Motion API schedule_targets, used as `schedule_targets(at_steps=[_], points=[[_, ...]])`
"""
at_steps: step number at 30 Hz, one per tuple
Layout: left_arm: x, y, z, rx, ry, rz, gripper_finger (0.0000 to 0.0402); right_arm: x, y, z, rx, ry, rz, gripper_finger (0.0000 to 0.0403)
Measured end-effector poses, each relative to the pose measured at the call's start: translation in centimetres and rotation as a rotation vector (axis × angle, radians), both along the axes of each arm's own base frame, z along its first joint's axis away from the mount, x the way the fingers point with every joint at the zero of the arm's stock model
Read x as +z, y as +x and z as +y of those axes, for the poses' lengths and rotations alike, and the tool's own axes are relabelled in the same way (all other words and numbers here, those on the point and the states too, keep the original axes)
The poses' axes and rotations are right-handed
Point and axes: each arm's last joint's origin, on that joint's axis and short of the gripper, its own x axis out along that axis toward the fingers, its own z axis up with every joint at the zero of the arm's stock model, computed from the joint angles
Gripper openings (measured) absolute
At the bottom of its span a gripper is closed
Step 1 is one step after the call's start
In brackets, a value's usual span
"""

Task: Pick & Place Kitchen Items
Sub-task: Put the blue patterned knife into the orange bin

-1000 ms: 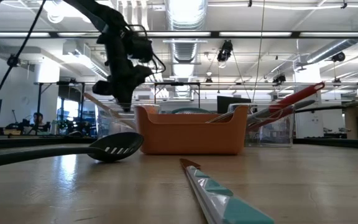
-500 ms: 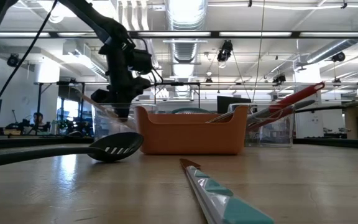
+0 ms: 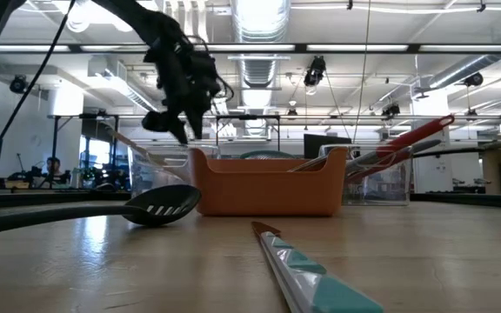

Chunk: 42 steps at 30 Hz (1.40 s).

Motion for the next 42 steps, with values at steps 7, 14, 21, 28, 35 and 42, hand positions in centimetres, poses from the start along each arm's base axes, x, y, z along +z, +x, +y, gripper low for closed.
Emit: schedule_targets(at_steps=[7, 14, 21, 28, 35, 42], points=[[7.3, 0.0, -2.3, -0.062, 0.109, -0.167, 0.0181, 0.0, 0.0, 0.0, -0.004, 0.010, -0.005, 0.0082], [13.0, -1.7, -10.0, -0.155, 0.343, -0.274, 0.0167, -0.5, 0.7, 0.4, 0.028, 0.046, 0.030, 0.0089], [17.2, -4.9, -18.0, -0.224, 0.491, -0.442, 0.0157, -1.4, 4.2, 2.1, 0.121, 0.102, -0.016, 0.0074], [19.1, -8.4, -23.5, -0.239, 0.563, -0.564, 0.0151, -4.4, 9.9, 5.4, 0.485, 0.199, 0.048, 0.0057], [19.1, -10.1, -27.4, -0.271, 0.556, -0.627, 0.0149, -7.0, 13.5, 8.2, 0.442, 0.429, -0.033, 0.0040], [18.8, -10.0, -29.1, -0.248, 0.555, -0.637, 0.0149, -10.4, 14.8, 12.8, 0.298, 0.524, -0.100, 0.0016]])
